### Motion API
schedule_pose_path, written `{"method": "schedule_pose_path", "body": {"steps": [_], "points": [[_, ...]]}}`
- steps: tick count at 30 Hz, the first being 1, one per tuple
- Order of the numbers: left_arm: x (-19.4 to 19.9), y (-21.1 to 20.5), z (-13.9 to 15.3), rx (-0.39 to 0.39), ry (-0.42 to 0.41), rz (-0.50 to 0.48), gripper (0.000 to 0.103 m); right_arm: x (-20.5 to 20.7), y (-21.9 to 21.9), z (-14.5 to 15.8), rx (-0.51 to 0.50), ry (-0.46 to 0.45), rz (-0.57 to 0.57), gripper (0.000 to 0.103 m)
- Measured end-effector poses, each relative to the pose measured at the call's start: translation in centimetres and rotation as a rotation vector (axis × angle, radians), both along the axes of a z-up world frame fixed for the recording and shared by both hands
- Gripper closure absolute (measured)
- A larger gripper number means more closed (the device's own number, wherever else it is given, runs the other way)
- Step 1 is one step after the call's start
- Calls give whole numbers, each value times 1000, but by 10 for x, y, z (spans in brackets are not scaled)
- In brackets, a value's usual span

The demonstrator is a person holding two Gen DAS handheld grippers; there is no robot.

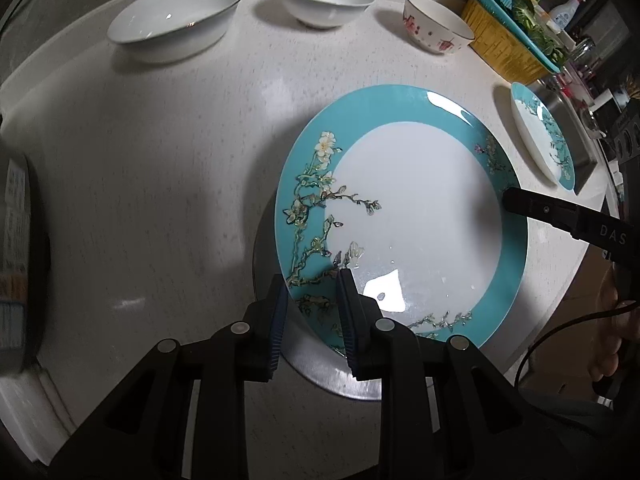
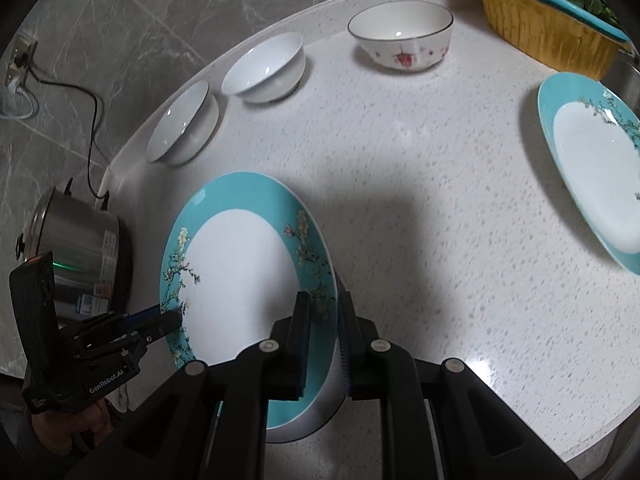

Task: Organize plates and bowls

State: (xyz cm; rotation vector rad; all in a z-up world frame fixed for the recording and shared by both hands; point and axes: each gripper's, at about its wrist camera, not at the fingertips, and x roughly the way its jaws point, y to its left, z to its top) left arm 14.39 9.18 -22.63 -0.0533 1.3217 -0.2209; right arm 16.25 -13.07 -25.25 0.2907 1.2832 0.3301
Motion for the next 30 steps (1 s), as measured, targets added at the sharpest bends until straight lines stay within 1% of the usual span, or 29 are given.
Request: {"method": "schedule_pose_path", "body": {"steps": [1,11,15,23,25,27,30], "points": [[0,0,-1,13,12,5,81,1,0,0,-2,0,2,87],[-23,-3,-11,38,3,-6,81,-14,5,-12,-21,11,5,87],[-18,-14,-18,57,-4,-12,81,-20,8,-16,-36,8,11,87],[-19,-15,-22,96,-33,-32,81,-24,19,-22,-90,-13,24,85],[-18,-17,-23,121,-39,-38,81,-25,20,-24,-108,-18,29,84],[-17,-21,-23,157,-51,-56,81,-26,21,-24,-114,-19,33,84],[-19,-29,-24,219,-77,-86,81,-28,27,-23,-150,-38,56,84]]}}
